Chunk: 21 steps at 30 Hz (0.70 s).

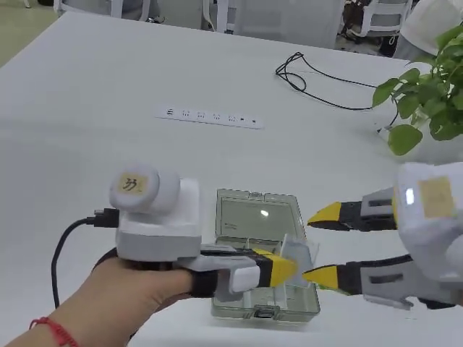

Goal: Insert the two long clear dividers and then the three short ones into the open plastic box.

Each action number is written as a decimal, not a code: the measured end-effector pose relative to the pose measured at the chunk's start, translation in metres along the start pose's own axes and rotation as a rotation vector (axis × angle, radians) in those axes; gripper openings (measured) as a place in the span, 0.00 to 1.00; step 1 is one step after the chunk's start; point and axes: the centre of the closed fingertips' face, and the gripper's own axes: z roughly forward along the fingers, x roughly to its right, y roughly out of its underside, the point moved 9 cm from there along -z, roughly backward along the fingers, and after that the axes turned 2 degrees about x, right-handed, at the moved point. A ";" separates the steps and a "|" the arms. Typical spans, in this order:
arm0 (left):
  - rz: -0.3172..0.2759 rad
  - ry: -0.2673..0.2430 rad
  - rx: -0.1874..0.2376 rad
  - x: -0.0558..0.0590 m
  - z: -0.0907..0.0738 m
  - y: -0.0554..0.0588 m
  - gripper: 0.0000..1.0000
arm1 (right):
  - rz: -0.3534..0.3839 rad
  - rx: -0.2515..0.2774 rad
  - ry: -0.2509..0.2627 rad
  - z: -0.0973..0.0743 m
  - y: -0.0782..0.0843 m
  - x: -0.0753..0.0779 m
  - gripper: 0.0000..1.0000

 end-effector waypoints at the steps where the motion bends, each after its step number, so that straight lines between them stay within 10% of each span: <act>1: 0.031 0.012 -0.008 0.001 0.000 0.001 0.00 | 0.019 0.014 -0.016 -0.003 0.000 0.002 0.32; 11: 0.317 0.134 -0.038 0.017 -0.008 0.002 0.00 | 0.191 0.113 -0.277 -0.017 -0.004 0.015 0.19; 21: 0.383 0.204 -0.015 0.026 -0.011 0.001 0.00 | 0.161 0.075 -0.495 -0.004 -0.007 0.000 0.13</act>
